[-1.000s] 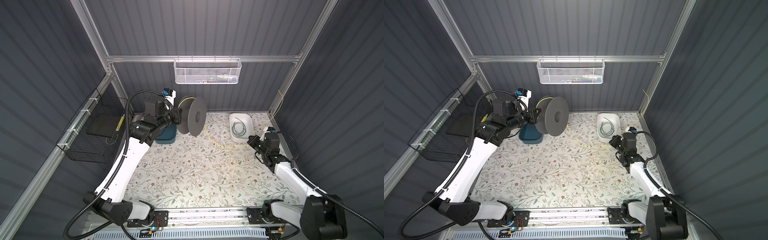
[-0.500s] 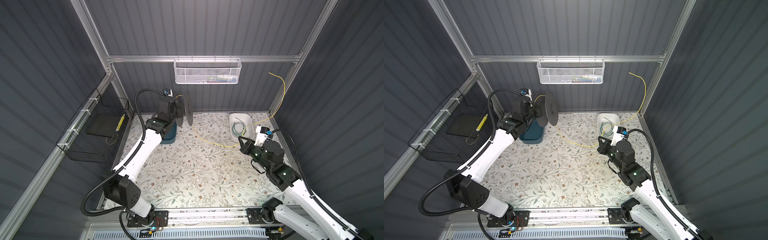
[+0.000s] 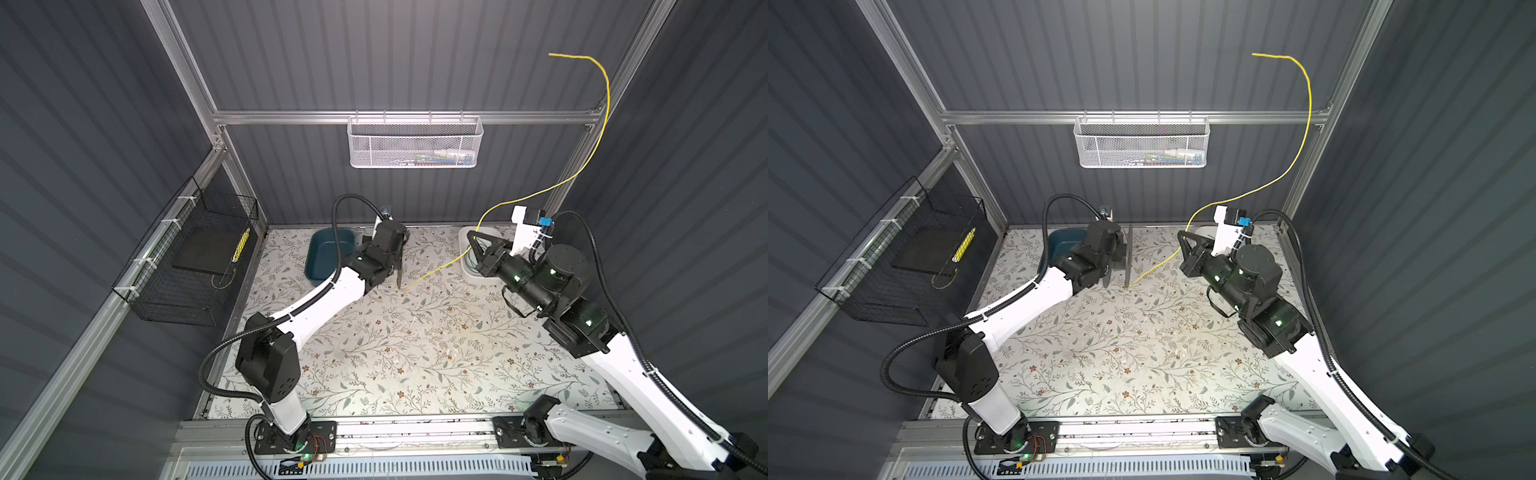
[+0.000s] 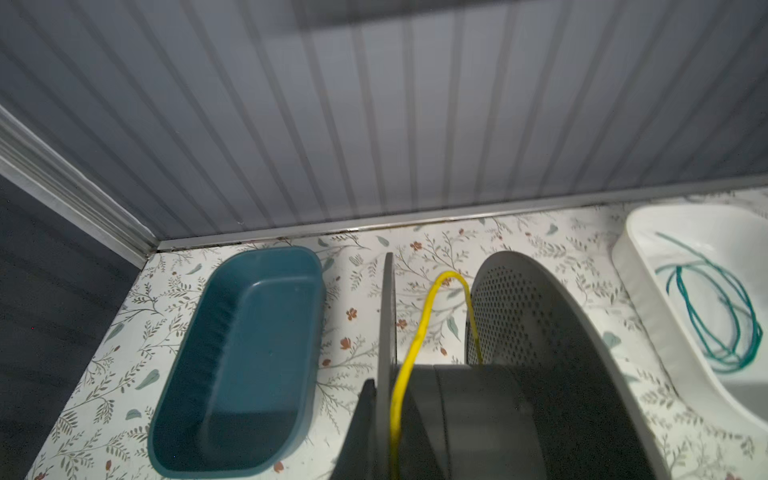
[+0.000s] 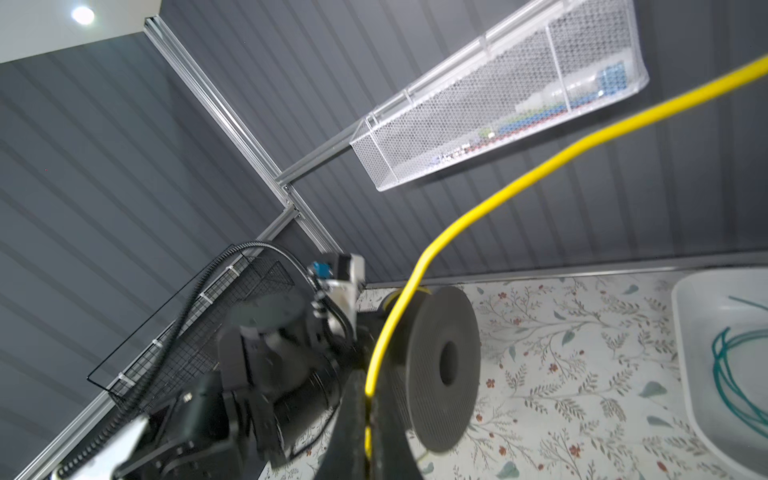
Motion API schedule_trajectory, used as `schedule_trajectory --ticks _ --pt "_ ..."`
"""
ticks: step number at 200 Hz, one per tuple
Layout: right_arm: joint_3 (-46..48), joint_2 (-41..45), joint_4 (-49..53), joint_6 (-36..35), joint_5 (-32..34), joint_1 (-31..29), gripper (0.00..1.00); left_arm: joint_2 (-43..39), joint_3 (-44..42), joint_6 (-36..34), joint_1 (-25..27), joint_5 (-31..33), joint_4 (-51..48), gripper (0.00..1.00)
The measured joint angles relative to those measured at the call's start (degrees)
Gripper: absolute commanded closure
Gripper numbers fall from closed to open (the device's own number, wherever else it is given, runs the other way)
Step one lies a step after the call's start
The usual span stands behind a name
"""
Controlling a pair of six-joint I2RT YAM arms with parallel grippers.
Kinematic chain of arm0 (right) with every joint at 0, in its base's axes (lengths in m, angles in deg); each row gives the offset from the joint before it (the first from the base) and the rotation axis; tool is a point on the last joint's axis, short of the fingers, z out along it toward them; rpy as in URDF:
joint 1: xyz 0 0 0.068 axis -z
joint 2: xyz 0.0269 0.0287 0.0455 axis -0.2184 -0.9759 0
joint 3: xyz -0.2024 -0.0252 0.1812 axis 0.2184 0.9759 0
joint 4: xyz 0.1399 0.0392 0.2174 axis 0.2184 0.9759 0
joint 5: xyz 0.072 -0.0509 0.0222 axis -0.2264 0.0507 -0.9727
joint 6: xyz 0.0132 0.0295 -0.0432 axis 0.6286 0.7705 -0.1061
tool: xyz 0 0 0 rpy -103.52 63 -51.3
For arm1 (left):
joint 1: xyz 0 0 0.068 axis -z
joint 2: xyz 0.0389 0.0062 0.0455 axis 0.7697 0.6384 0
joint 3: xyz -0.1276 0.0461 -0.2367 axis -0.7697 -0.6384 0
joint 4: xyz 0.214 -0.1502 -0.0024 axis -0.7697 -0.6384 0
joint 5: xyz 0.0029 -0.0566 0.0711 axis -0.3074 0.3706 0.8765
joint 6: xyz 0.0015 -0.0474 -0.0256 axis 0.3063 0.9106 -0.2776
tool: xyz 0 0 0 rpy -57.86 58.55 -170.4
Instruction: Wrap the cables
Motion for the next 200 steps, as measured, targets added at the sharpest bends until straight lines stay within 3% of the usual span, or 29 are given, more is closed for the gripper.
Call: schedule_trajectory --ticks 32,84,200 --pt "-7.3 -3.9 0.9 -0.9 -2.8 3.3 1.0 2.8 -2.7 -0.9 3.9 1.5 -0.2 1.0" --pt "-14.8 -10.8 5.1 1.4 -10.4 12.8 1.0 2.9 -7.8 -2.3 5.9 2.4 3.2 1.0" --pt "-31.3 -23.3 16.3 5.5 -21.9 27.1 1.0 -5.7 -18.3 -7.4 11.8 0.9 11.4 1.0"
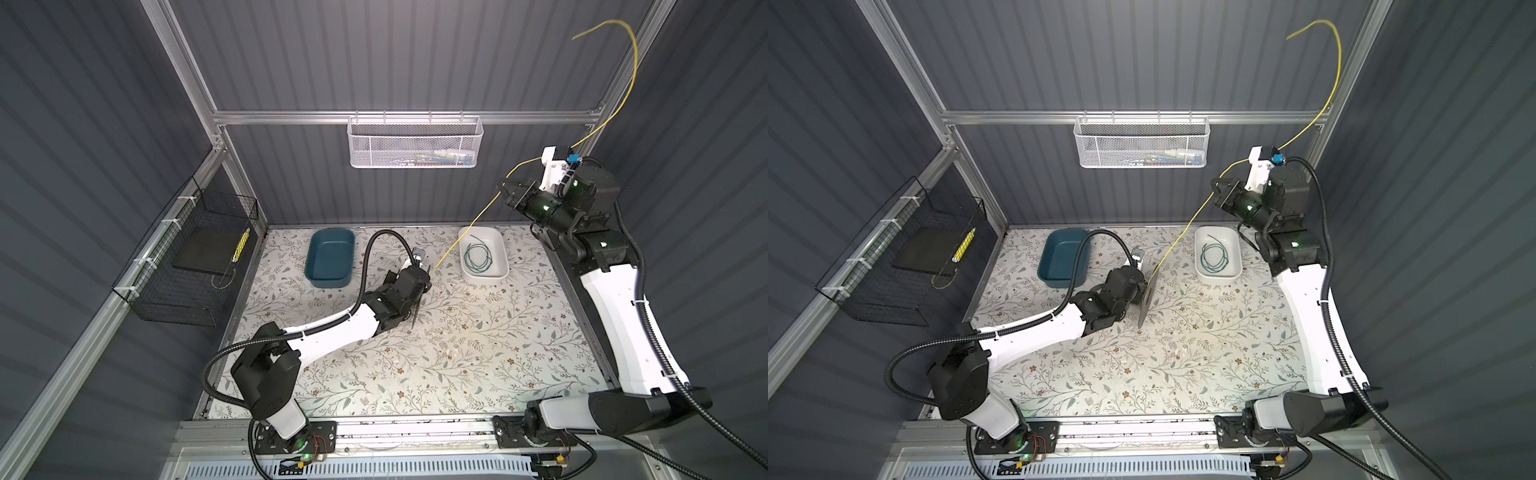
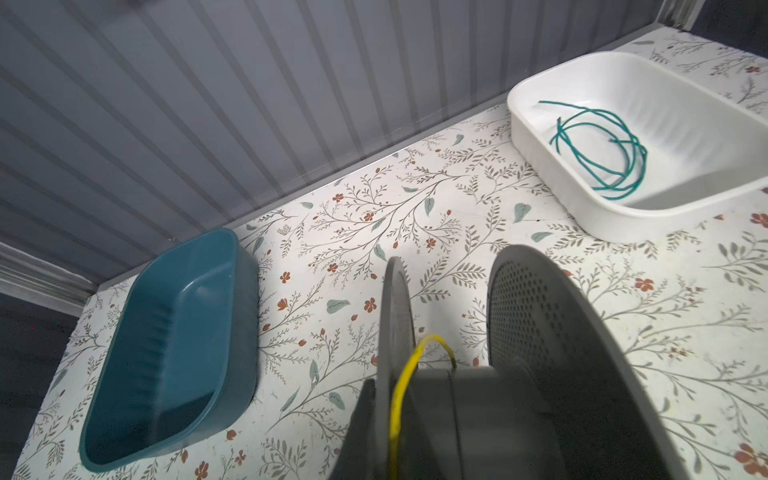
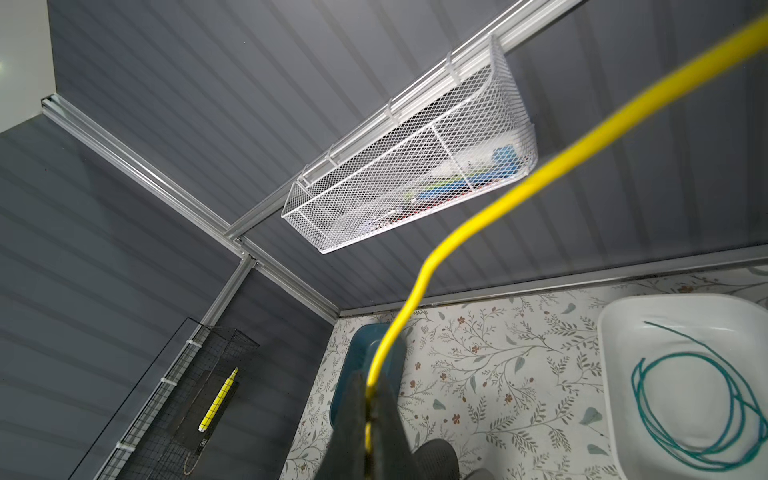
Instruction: Wrap the cables
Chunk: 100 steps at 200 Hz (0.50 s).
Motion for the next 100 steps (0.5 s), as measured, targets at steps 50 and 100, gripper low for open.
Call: schedule_trajectory --ticks 50,100 --pt "-6.7 -5.4 4.3 0.8 -3.7 2.3 1.0 -2.0 -2.7 -0.3 3.9 1.4 1.0 1.0" --pt "-6.0 -8.9 5.1 1.8 -5.1 5.5 1.0 -10.5 -6.8 -0.9 6.5 0.4 -4.1 1.0"
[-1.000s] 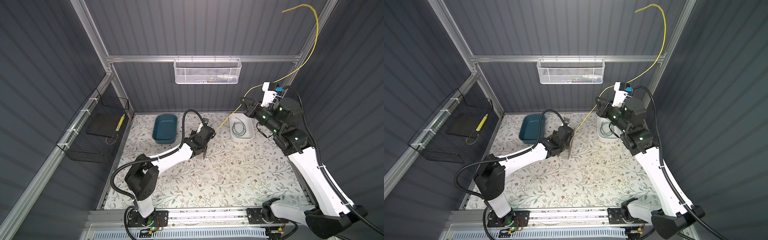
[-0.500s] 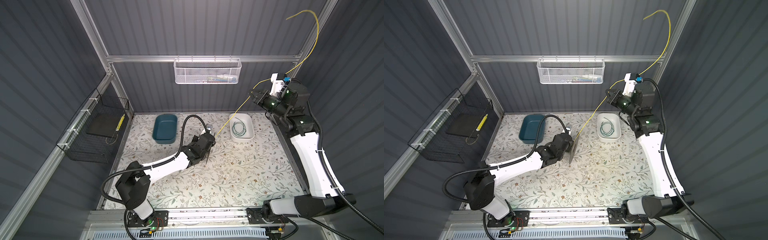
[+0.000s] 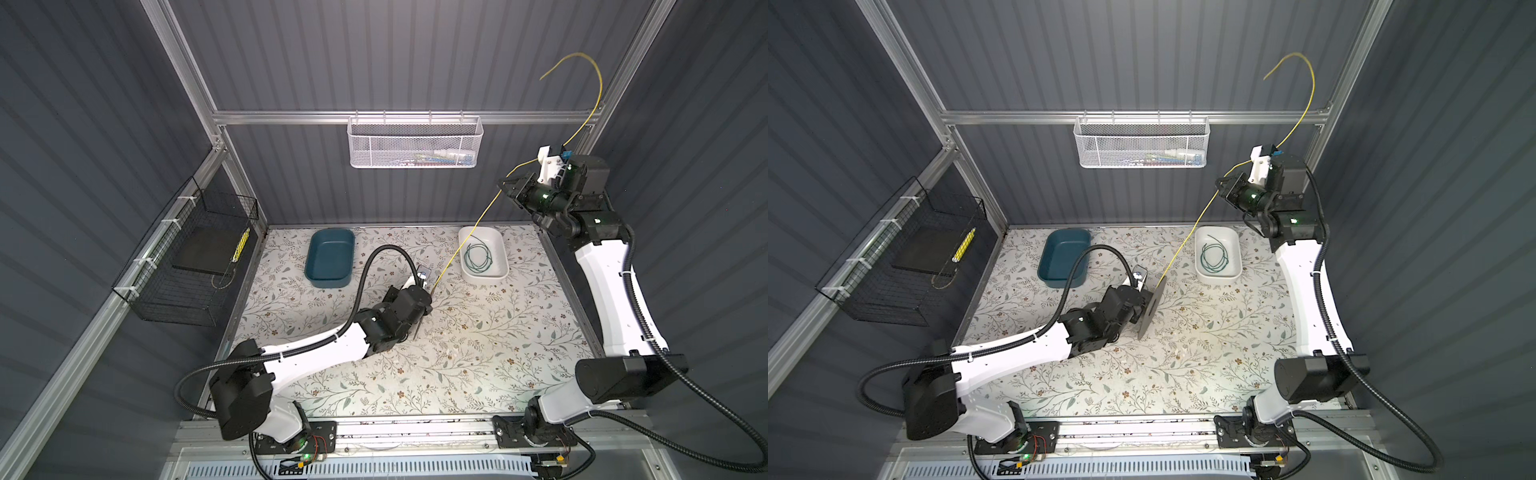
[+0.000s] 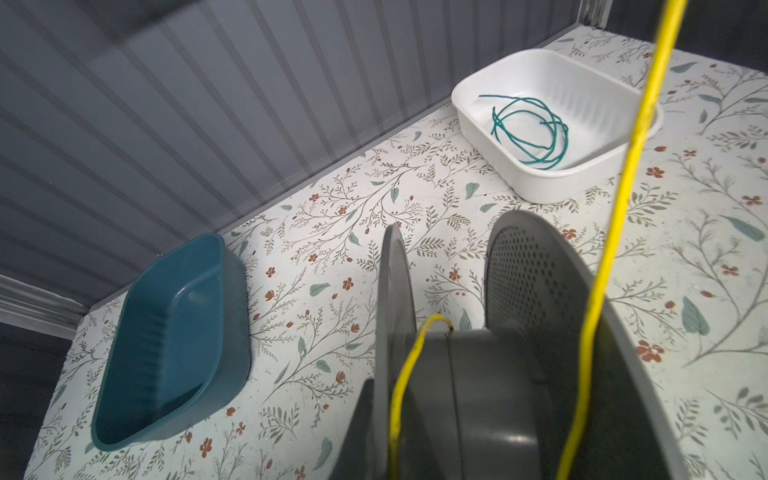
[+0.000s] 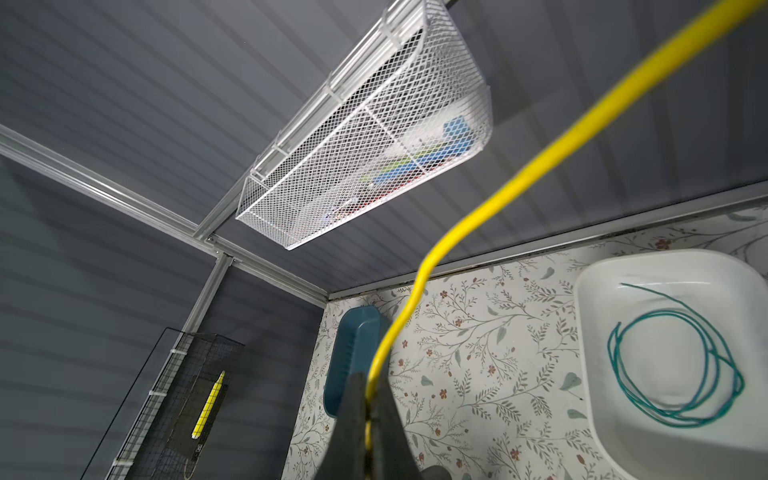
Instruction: Wrap the cables
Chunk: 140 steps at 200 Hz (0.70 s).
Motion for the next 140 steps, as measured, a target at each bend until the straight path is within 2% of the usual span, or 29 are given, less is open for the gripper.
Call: schedule_trajectory --ticks 72,100,140 --pt "10.3 -0.7 -10.1 5.8 -4.9 4.6 1.0 -13.4 -2.3 -3.8 0.9 -2.6 -11.8 1.0" --pt "13.2 -2.1 -17.4 11.6 -10.4 7.3 1.0 -14.1 -3.1 -3.9 1.0 -2.7 -13.8 1.0" --pt "17.7 -4.6 -31.2 20.2 -16.1 7.5 0.97 -13.4 -3.2 -3.5 1.1 -3.3 -13.8 1.0"
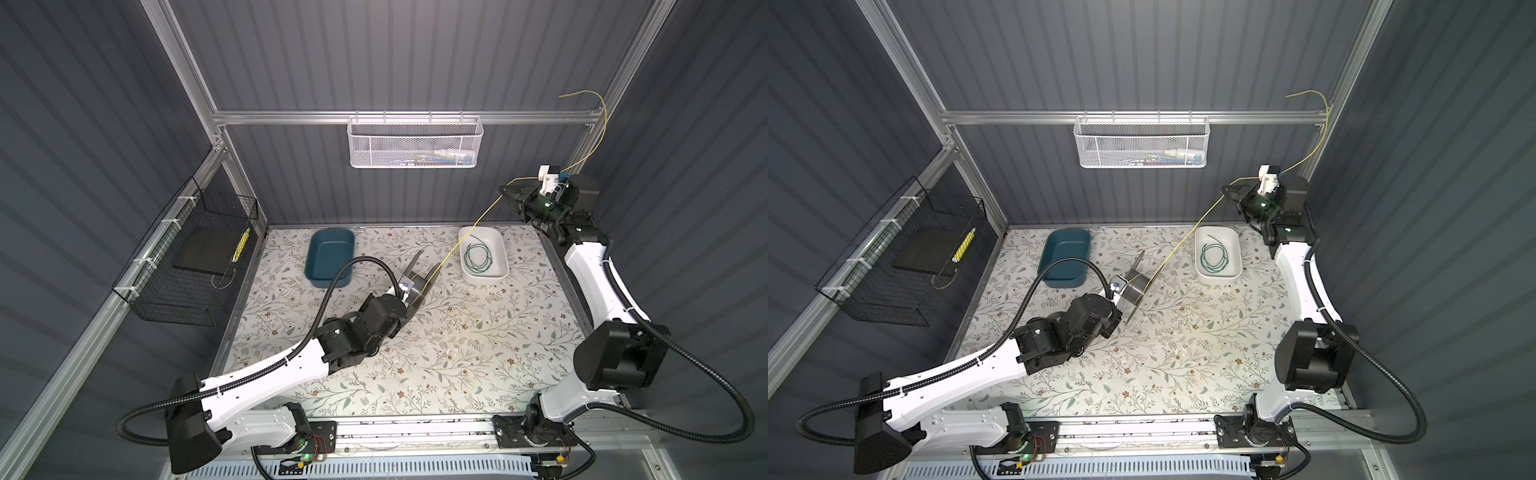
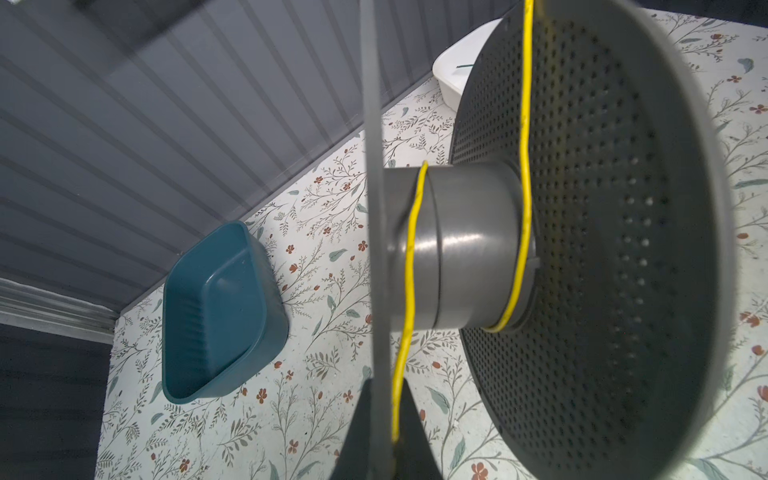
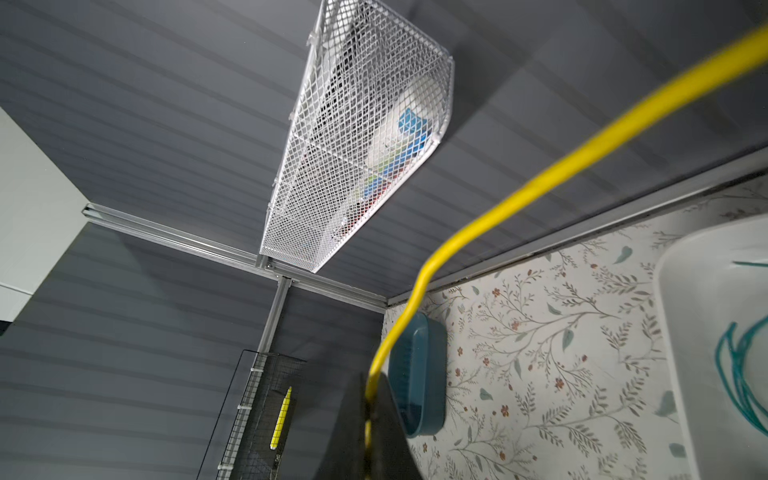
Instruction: Wrap the cables
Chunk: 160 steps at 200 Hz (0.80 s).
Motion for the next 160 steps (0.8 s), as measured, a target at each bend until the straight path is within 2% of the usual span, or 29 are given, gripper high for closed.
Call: schedule_trajectory --ticks 30,52,62,84,122,160 --pt "6.5 -0.2 -11.6 4.7 -0.3 0.0 0.92 2.4 0.3 0.0 0.4 -0.2 -0.1 1.0" --pt "8.3 -0.3 -16.5 6.3 0.8 0.7 0.9 3.6 0.4 -0.1 1.2 -0.3 -2.8 1.0" --pt "8.3 -0.3 -19.0 6.3 2.2 1.2 0.87 3.7 0.4 -0.1 1.7 -0.3 -4.3 1.0" --pt "8.2 -0.1 -24.2 6.0 6.0 3.0 0.88 3.5 -0.5 -0.7 2.2 -0.8 -10.4 1.0" --pt "8.2 0.2 -25.5 4.3 9.8 4.3 1.0 2.5 -1.6 -0.6 2.3 -0.9 -14.8 1.0" --pt "7.6 0.7 -21.8 1.5 11.4 4.4 1.0 1.5 -1.6 -0.5 2.3 -0.3 -16.7 1.0"
